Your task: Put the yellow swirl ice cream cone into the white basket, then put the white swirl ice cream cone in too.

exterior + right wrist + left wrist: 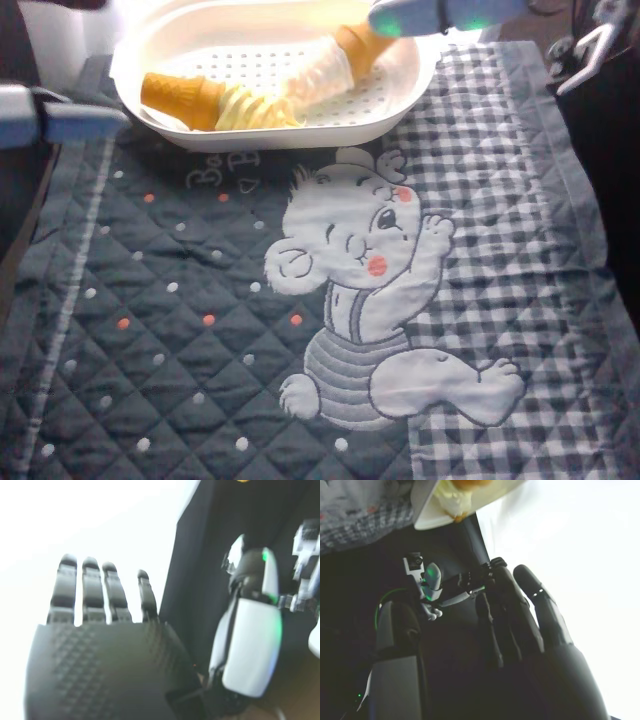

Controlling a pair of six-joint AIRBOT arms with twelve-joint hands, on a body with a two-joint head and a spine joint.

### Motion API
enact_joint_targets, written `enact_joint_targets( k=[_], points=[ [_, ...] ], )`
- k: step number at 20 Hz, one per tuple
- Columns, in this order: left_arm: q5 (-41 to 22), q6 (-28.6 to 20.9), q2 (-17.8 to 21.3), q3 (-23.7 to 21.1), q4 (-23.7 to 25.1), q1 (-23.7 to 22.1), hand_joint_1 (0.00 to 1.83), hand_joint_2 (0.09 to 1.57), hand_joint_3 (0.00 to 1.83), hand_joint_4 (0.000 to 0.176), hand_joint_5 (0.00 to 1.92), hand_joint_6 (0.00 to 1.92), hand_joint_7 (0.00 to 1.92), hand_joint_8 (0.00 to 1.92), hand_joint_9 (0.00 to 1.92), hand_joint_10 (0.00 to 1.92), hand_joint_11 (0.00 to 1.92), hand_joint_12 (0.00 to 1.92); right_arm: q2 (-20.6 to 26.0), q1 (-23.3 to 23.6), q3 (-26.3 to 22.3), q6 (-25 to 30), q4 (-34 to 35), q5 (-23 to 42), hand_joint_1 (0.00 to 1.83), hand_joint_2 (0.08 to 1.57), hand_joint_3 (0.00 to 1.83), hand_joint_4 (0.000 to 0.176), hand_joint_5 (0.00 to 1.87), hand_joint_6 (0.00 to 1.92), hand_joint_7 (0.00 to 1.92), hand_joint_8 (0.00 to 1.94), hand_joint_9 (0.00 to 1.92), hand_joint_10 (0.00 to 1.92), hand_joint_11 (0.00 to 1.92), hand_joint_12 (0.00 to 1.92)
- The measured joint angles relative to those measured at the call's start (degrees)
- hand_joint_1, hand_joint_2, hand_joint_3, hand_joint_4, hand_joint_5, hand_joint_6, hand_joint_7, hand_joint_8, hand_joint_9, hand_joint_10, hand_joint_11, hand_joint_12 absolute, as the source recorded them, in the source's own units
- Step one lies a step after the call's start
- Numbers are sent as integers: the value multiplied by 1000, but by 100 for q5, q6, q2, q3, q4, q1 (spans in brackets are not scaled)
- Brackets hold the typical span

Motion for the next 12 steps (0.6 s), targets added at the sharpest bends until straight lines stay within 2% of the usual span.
enact_joint_targets(
  k=[1,2,4,5,6,7,8,9,10,11,12],
  points=[
    [-284,-72,98,-79,-35,162,980,913,0,0,524,1,585,0,645,4,154,1290,267,-2,-313,-223,33,289,661,823,0,176,0,0,0,0,0,0,0,0],
    [-662,-229,232,-205,-68,415,992,902,0,0,484,0,557,0,643,4,130,1304,570,-35,-730,-577,278,621,696,835,4,176,0,0,0,0,0,0,0,0],
    [-1626,-546,372,-407,-411,1228,1008,904,0,0,364,0,491,0,630,1,109,1337,1034,-581,-1399,-968,868,1628,727,832,3,170,0,0,0,0,0,0,0,0],
    [-1985,-669,374,-437,-590,1574,943,931,6,11,284,0,412,0,587,0,61,1403,1121,-1012,-1556,-994,1088,2107,746,837,4,137,0,0,0,0,0,0,0,0],
    [-2269,-796,328,-455,-870,1867,887,971,14,33,249,0,394,0,546,0,12,1425,1172,-1493,-1685,-1027,1316,2352,746,820,0,127,0,0,16,6,0,0,0,0],
    [-2527,-868,240,-481,-1113,1978,854,987,13,30,240,0,385,0,522,0,2,1457,1191,-1840,-1818,-1047,1609,2498,704,825,0,137,0,0,27,9,0,0,0,0],
    [-2850,-984,199,-516,-1189,2085,662,1063,25,0,199,0,375,0,520,1,34,1524,1257,-2186,-2020,-1047,1971,2826,646,795,0,146,14,5,62,21,0,0,0,0],
    [-3147,-1102,170,-538,-1139,2188,592,1113,29,0,177,0,332,0,483,0,6,1480,1364,-2533,-2184,-1049,2203,3311,624,874,4,132,32,4,90,10,5,1,0,0],
    [-3405,-1257,125,-546,-1088,2275,562,1140,25,0,160,2,320,0,478,1,0,1408,1506,-2911,-2341,-1045,2459,3816,689,875,0,157,82,21,112,13,26,9,0,0],
    [-3523,-1368,72,-560,-1080,2284,416,1111,6,10,163,2,326,2,470,0,76,1261,1600,-3281,-2479,-1047,2802,4323,761,865,0,154,177,17,92,3,12,2,0,0],
    [-3552,-1375,9,-560,-1102,2271,361,1161,7,0,189,4,310,0,466,0,74,1221,1635,-3591,-2599,-1047,3246,4778,723,912,18,155,124,4,69,0,2,0,0,0]
  ],
)
